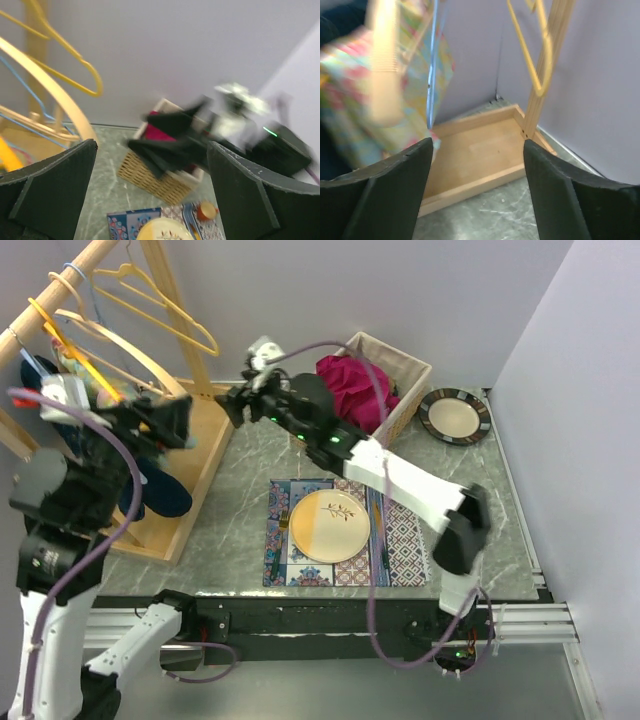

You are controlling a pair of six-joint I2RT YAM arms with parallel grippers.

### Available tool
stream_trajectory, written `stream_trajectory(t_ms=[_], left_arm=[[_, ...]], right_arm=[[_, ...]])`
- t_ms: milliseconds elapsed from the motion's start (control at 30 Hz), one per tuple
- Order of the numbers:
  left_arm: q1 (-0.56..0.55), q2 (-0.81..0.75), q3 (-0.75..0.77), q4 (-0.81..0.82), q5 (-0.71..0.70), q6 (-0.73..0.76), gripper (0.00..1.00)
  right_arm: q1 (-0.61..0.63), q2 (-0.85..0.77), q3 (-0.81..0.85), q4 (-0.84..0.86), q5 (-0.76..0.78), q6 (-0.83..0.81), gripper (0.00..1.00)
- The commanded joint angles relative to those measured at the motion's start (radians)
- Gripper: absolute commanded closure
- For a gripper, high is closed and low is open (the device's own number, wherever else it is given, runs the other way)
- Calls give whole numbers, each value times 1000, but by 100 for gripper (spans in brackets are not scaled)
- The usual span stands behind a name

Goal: Remove the skirt from the hanger

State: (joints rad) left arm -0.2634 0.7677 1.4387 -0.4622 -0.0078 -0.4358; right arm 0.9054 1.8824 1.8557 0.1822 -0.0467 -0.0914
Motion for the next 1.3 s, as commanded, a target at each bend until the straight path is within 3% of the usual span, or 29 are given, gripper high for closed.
stream_trajectory(t_ms=[0, 233, 300, 500, 833, 933, 1267], left_arm=[[-2, 100, 190, -142, -247, -18, 3], [-2, 301, 405, -297, -435, 17, 1], [-2, 362, 480, -332, -521, 8, 7], [-2, 429, 563, -380, -675, 15, 16], [26, 447, 480, -392, -767, 0, 26], [26, 443, 470, -380, -771, 12, 33], [52, 450, 437, -399, -853, 23, 37]], right_arm=[[0, -237, -209, 74, 42, 93, 16], [6, -517, -553, 43, 65, 254, 12], [6, -602, -680, 83, 54, 272, 12], [4, -692, -818, 169, 82, 301, 13], [6, -695, -868, 195, 50, 321, 14], [4, -694, -885, 204, 50, 332, 14], [6, -720, -900, 192, 50, 325, 14]])
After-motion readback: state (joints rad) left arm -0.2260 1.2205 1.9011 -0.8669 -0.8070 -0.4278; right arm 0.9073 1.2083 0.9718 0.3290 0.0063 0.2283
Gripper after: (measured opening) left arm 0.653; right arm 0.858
